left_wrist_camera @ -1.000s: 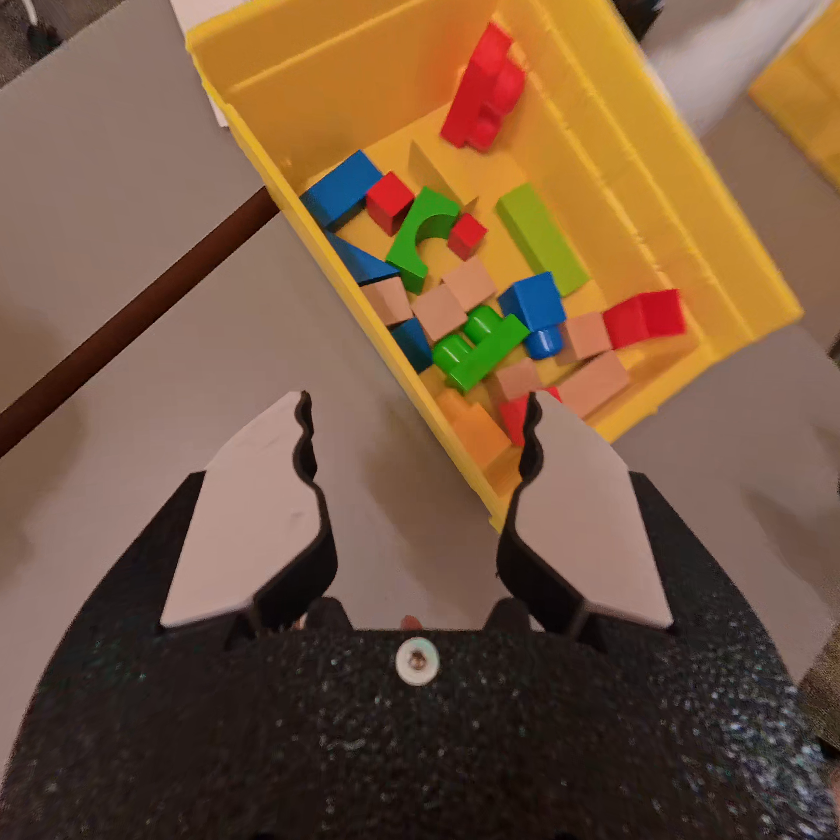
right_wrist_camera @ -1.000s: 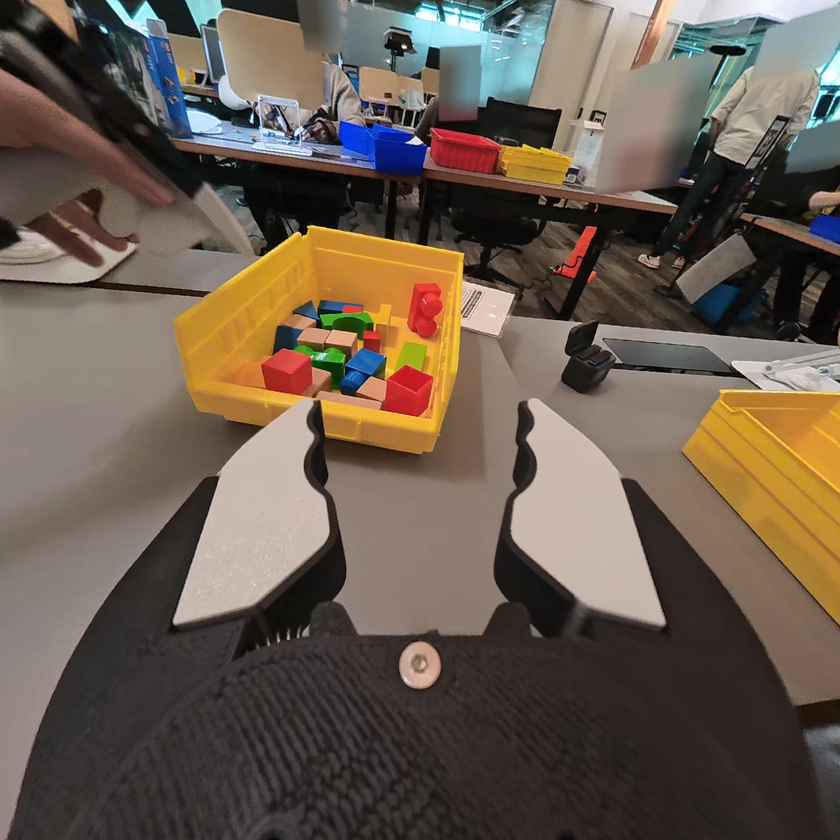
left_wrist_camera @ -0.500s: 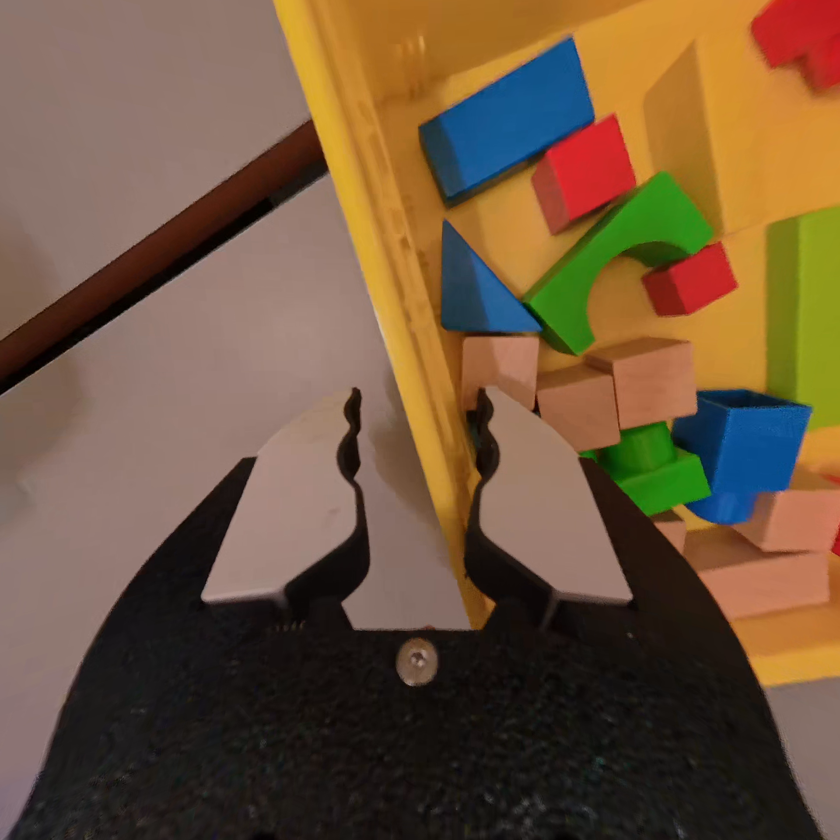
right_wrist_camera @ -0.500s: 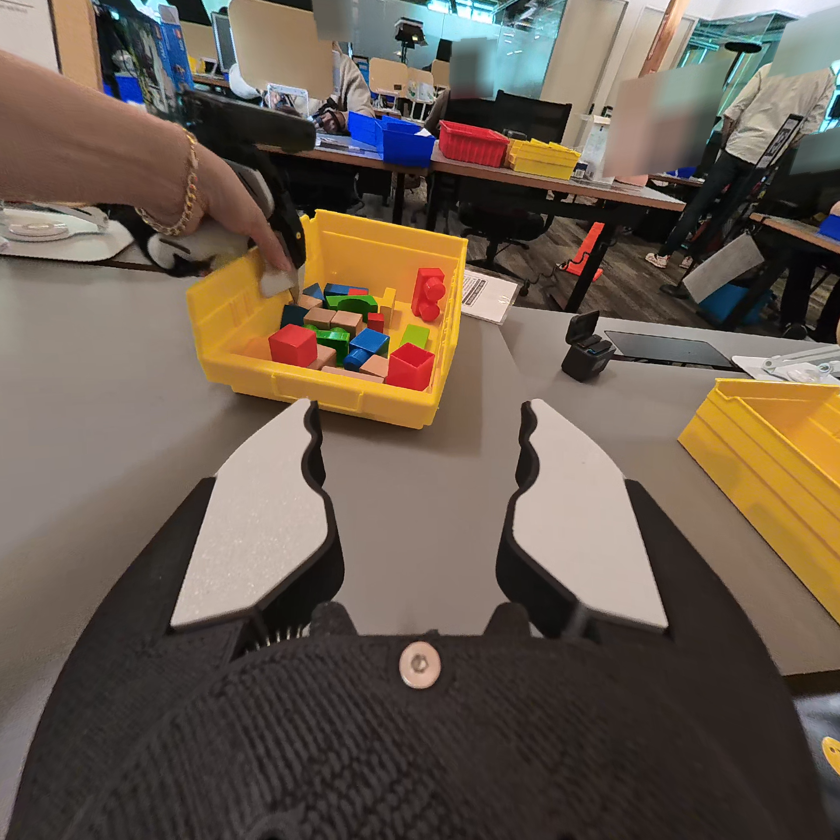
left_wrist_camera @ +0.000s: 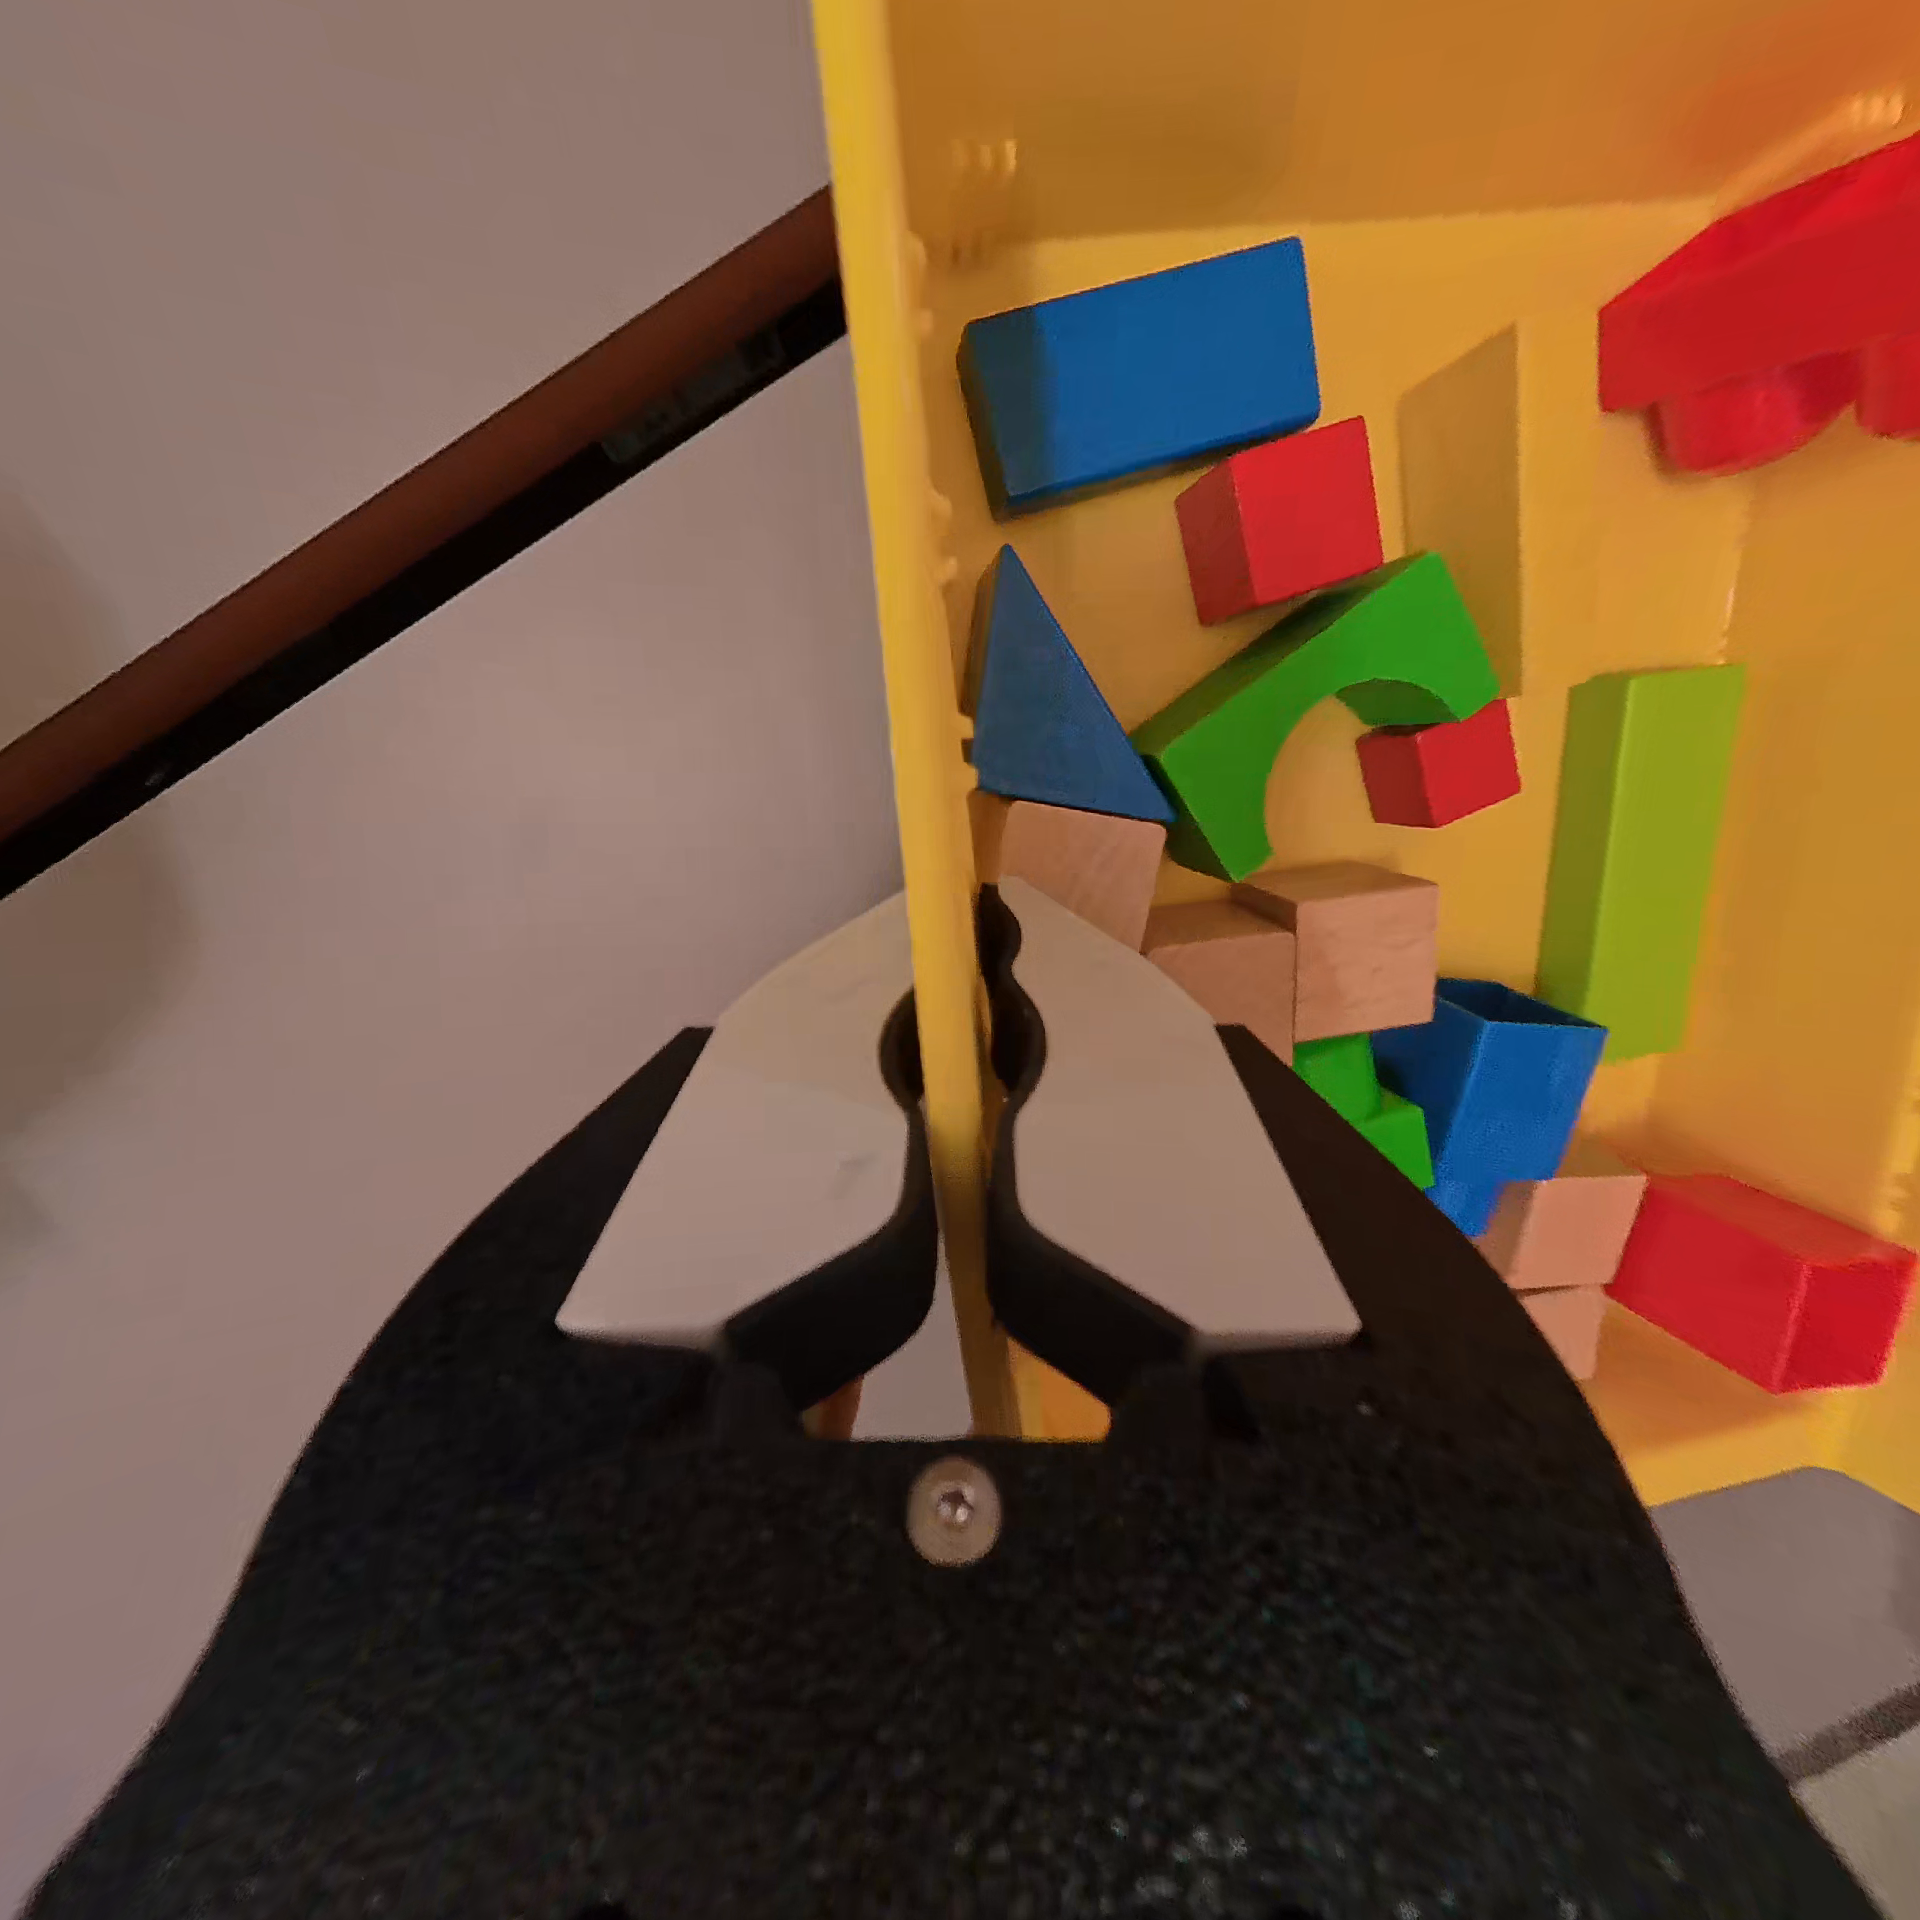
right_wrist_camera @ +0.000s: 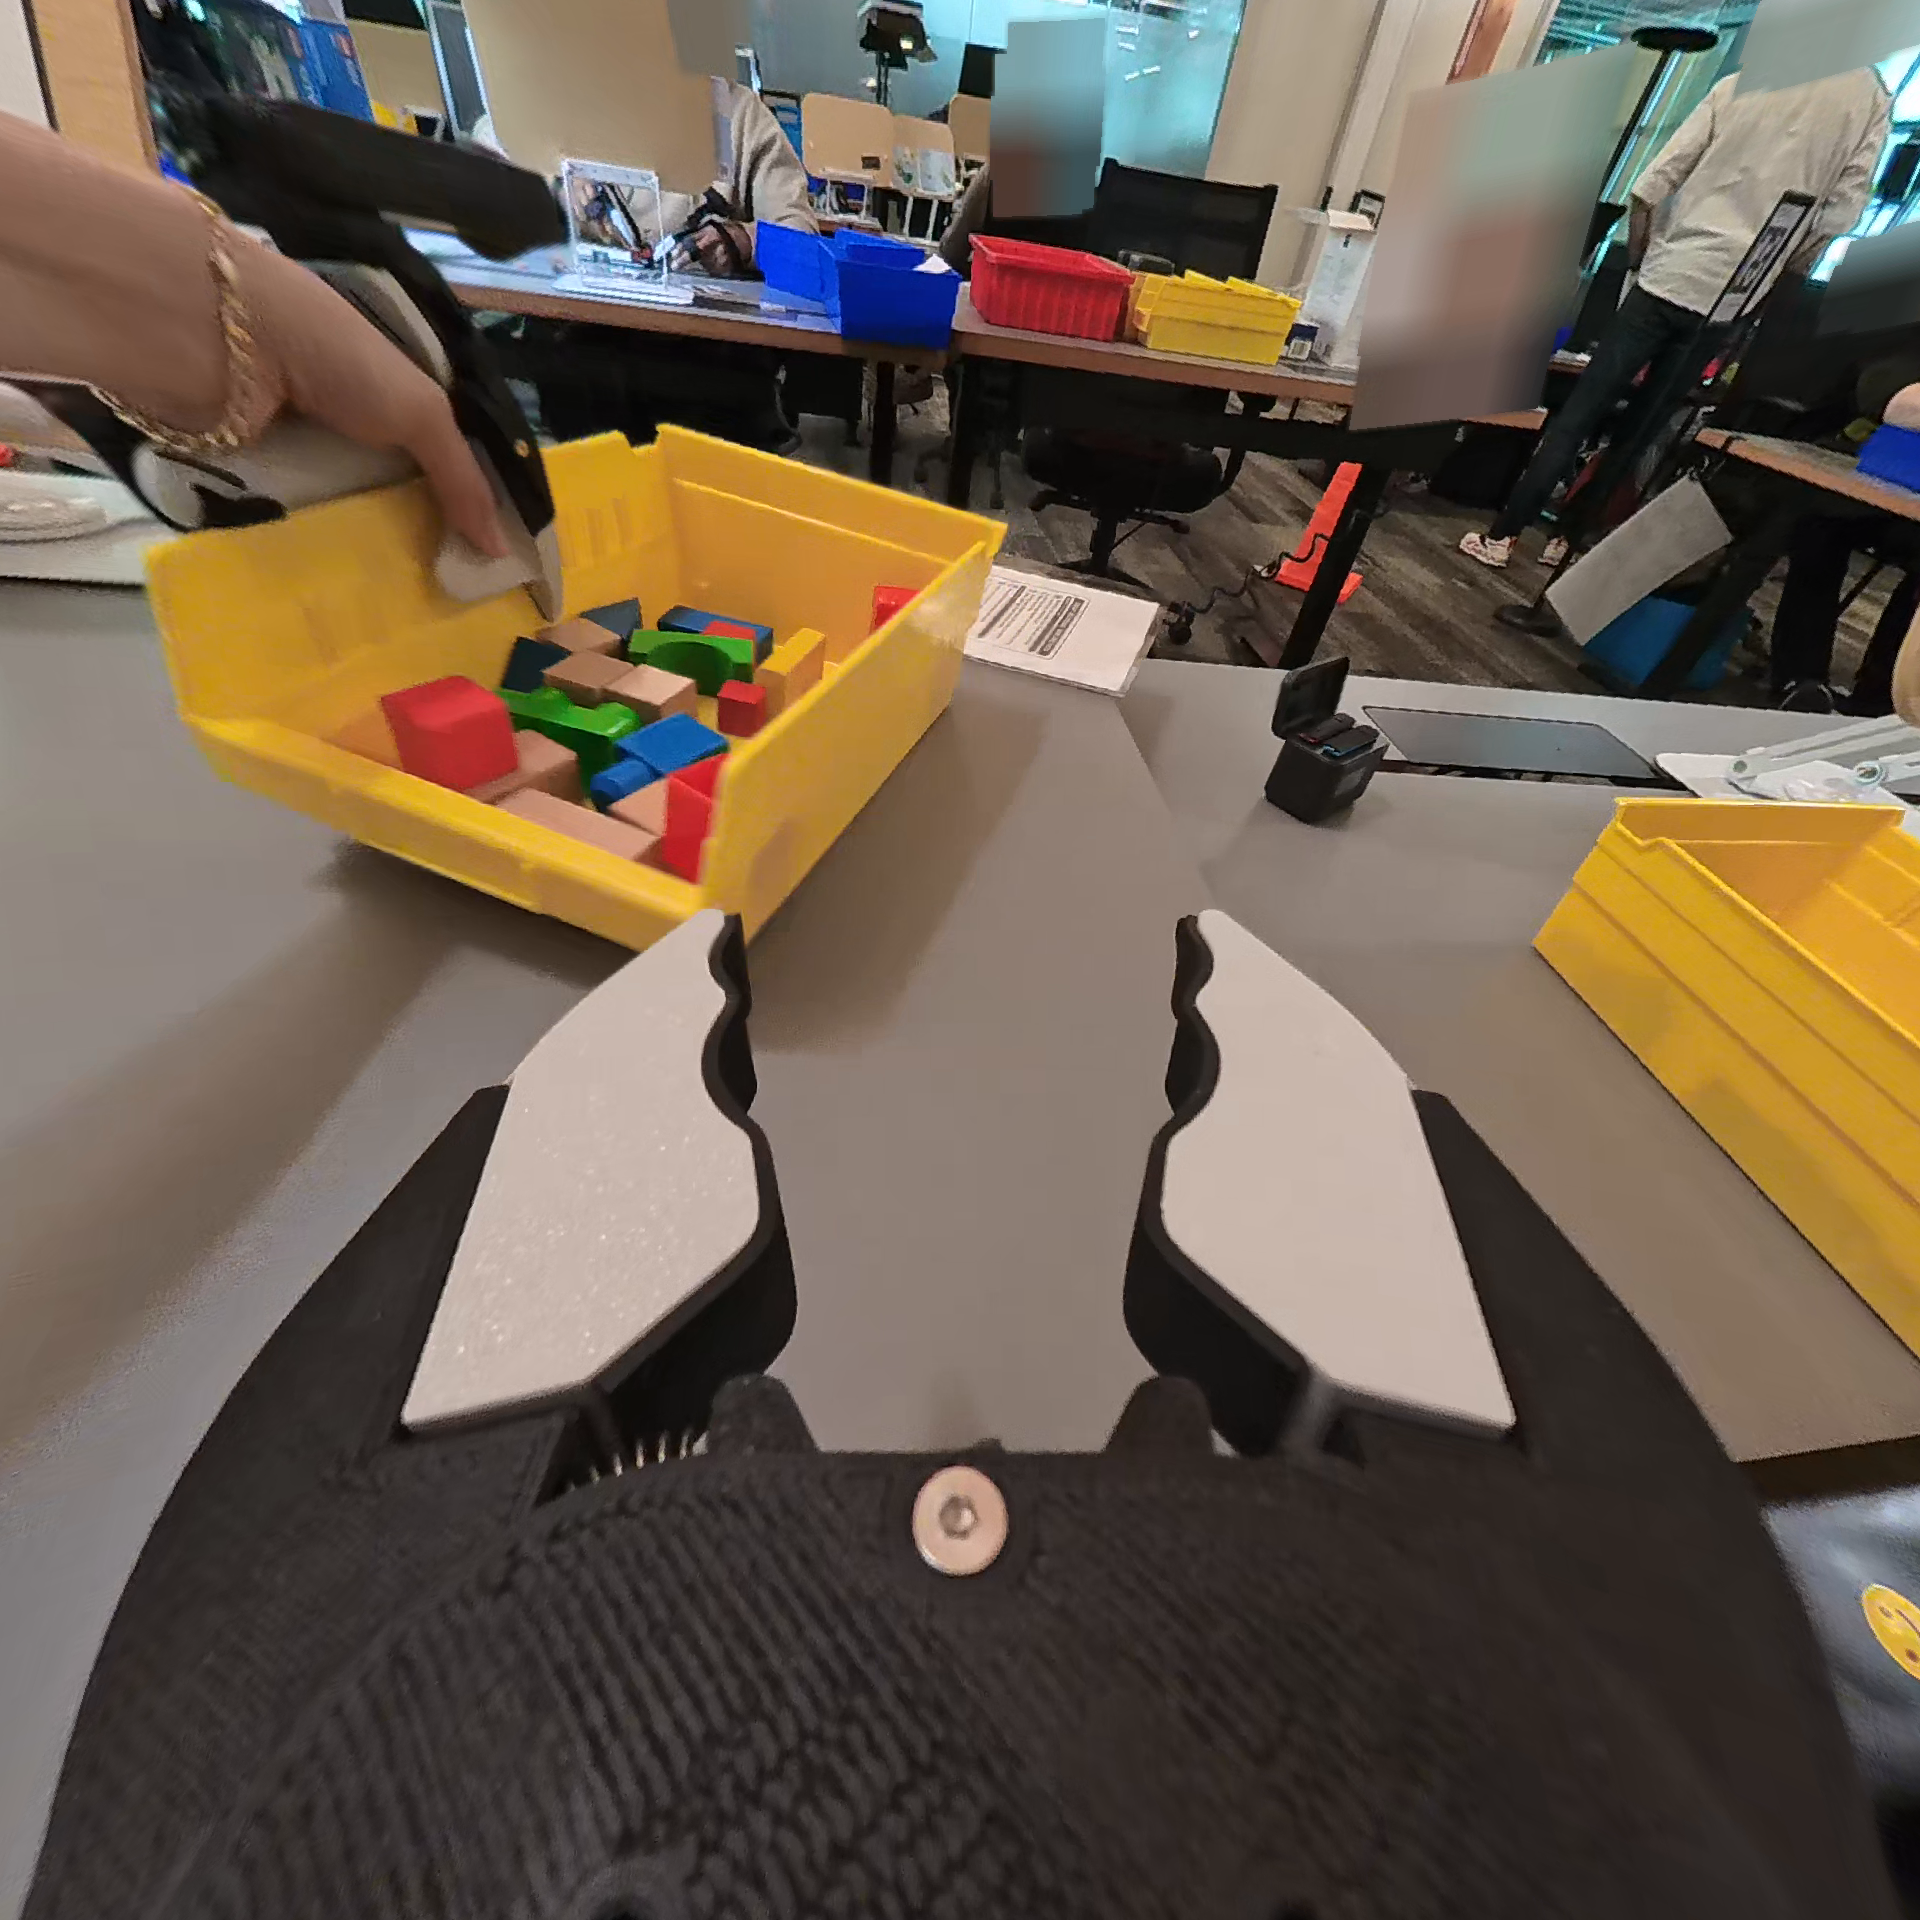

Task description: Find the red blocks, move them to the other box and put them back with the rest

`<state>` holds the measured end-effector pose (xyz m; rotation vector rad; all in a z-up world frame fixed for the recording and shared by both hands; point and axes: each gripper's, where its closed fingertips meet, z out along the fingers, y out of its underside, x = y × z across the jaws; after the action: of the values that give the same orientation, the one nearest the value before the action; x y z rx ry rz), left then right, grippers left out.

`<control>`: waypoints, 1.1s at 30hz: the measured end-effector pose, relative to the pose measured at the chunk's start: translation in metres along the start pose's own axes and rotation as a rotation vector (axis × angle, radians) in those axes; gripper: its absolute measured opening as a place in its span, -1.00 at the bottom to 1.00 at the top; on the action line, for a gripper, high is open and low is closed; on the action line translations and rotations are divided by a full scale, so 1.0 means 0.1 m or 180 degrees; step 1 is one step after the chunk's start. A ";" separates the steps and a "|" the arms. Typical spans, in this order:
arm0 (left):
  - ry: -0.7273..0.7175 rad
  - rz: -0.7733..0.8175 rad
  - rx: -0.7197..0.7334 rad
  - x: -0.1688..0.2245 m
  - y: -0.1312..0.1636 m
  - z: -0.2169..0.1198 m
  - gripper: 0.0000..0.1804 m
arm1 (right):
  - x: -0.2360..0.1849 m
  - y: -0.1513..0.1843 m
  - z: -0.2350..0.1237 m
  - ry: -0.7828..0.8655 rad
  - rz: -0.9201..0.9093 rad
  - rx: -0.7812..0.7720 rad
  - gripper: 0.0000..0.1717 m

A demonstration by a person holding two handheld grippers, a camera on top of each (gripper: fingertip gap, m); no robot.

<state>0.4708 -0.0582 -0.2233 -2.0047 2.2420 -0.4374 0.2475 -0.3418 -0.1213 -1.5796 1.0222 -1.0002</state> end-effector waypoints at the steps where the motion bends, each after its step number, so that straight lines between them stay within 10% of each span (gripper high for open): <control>1: 0.0031 0.0094 -0.0048 -0.05 0.05 -0.04 -0.95 | -0.02 0.00 0.01 -0.0007 -0.0014 -0.0010 -0.08; 15: 0.0565 0.0646 -0.0525 -1.26 1.28 -1.34 -0.95 | -1.13 -0.10 0.23 -0.0706 -0.0436 -0.0138 -0.08; 27: 0.0346 0.0016 -0.0100 -3.40 2.85 -3.03 -0.95 | -3.67 -0.14 0.14 -0.2538 -0.0361 -0.0137 0.07; 33: -0.0135 -0.0791 0.0145 -4.62 3.78 -3.63 -0.95 | -4.97 -0.71 0.22 -0.3380 0.0088 -0.0296 0.13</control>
<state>0.0723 0.4838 -0.0354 -2.2551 1.9474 -0.4580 0.1248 0.1455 -0.1198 -1.8095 0.3311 -0.0009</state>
